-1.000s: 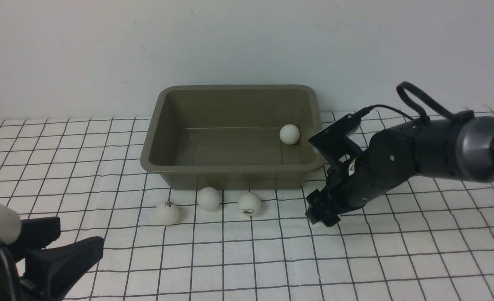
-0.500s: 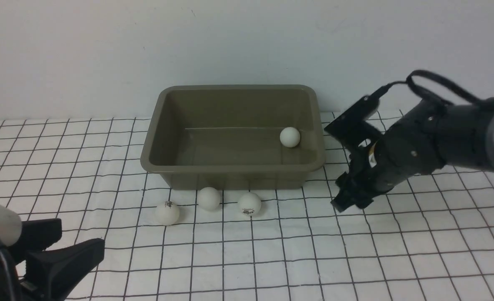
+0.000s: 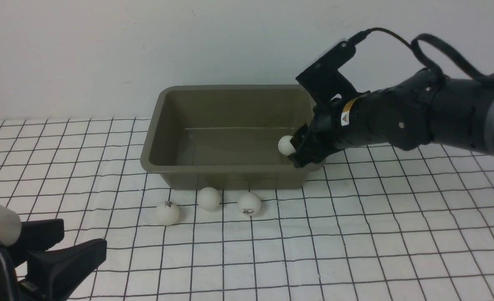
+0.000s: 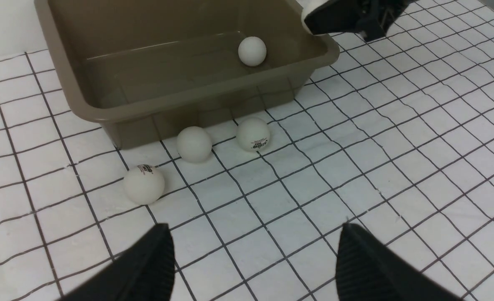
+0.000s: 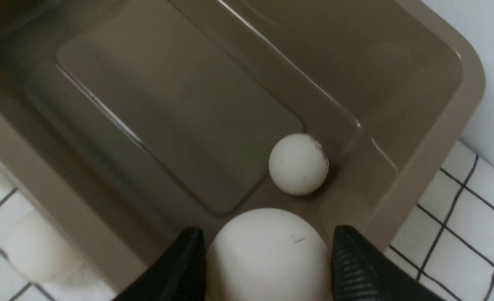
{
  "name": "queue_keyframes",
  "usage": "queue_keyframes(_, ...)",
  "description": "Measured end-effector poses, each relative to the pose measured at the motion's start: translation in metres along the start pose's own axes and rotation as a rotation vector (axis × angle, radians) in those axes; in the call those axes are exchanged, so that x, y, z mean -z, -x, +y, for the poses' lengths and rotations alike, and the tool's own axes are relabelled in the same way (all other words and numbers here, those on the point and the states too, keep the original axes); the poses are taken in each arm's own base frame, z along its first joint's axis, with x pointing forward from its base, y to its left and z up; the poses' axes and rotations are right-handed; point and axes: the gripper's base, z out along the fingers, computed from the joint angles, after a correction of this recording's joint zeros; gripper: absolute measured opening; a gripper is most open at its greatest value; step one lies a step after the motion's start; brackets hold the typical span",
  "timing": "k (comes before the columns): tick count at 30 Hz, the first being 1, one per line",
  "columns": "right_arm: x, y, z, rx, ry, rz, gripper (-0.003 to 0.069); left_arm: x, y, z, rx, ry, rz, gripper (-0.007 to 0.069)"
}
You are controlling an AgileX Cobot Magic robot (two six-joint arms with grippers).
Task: Put the table tennis balls into the box on the white checkered tablecloth.
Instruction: 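Release the ping pong ball into the bin and lift the gripper away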
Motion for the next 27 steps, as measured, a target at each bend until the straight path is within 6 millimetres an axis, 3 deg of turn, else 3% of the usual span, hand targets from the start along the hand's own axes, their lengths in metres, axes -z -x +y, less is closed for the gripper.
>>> queue_keyframes(7,-0.037,0.01,0.0,-0.039,0.012,-0.018,0.0353,0.0,0.0,0.0,0.0,-0.001,0.0,0.0468)
queue_keyframes(13,-0.035,0.025,-0.003,-0.072,0.016,-0.069,0.0356,0.0,0.0,0.0,0.0,-0.001,0.0,0.0468)
queue_keyframes(17,-0.035,0.024,-0.003,-0.053,0.017,-0.062,0.0386,0.0,0.0,0.0,0.0,-0.001,0.0,0.0468)
queue_keyframes(23,-0.02,0.034,-0.007,-0.051,0.0,-0.106,0.0398,0.0,0.0,0.0,0.0,-0.001,0.0,0.0468)
queue_keyframes(27,-0.021,0.038,-0.007,-0.104,0.002,-0.154,0.0416,0.0,0.0,0.0,0.0,-0.001,0.001,0.0468)
